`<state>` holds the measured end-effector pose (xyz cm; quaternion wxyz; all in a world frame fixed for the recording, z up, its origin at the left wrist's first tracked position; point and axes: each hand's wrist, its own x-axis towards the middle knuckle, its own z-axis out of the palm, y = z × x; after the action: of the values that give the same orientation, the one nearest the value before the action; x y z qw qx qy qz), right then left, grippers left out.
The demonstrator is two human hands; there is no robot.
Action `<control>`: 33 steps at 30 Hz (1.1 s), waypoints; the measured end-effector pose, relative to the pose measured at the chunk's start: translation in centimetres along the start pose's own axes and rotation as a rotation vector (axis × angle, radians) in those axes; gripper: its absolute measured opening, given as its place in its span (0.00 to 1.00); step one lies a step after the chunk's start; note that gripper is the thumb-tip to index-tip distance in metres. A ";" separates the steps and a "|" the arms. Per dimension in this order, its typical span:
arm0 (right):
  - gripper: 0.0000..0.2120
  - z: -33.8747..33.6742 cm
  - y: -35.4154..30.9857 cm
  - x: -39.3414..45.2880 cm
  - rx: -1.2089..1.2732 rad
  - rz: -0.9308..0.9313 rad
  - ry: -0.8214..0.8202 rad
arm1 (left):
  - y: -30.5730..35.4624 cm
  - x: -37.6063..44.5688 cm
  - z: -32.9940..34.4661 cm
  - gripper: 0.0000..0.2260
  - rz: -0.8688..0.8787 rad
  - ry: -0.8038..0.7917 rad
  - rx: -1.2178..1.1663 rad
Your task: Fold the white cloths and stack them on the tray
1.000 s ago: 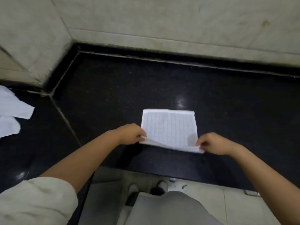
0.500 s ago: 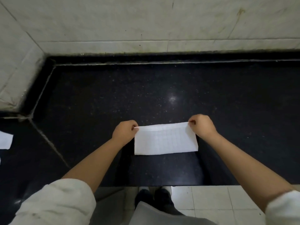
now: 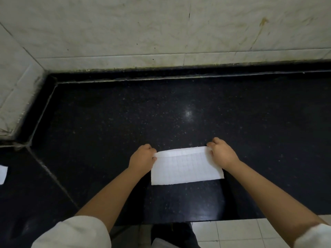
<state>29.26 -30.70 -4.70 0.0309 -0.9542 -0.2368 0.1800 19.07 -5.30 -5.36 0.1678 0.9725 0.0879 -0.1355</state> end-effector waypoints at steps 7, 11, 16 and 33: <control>0.11 -4.6 -0.4 0.3 0.145 -0.020 0.298 | 0.5 0.5 -4.6 0.04 0.010 0.134 -0.133; 0.09 -7.6 -0.9 -1.0 0.286 -0.166 0.698 | -0.5 0.1 -8.9 0.14 0.277 0.467 -0.094; 0.12 -3.4 -1.9 -3.8 0.336 -0.217 0.721 | -3.2 -2.0 -7.0 0.12 0.478 0.384 0.075; 0.15 2.3 -5.8 -5.6 0.188 0.570 0.032 | 0.4 -3.3 2.1 0.31 -0.065 -0.024 0.096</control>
<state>21.28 -28.22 -4.19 0.0711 -0.9779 0.0590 0.1874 15.60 -6.83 -6.16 0.1175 0.9744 0.1108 -0.1566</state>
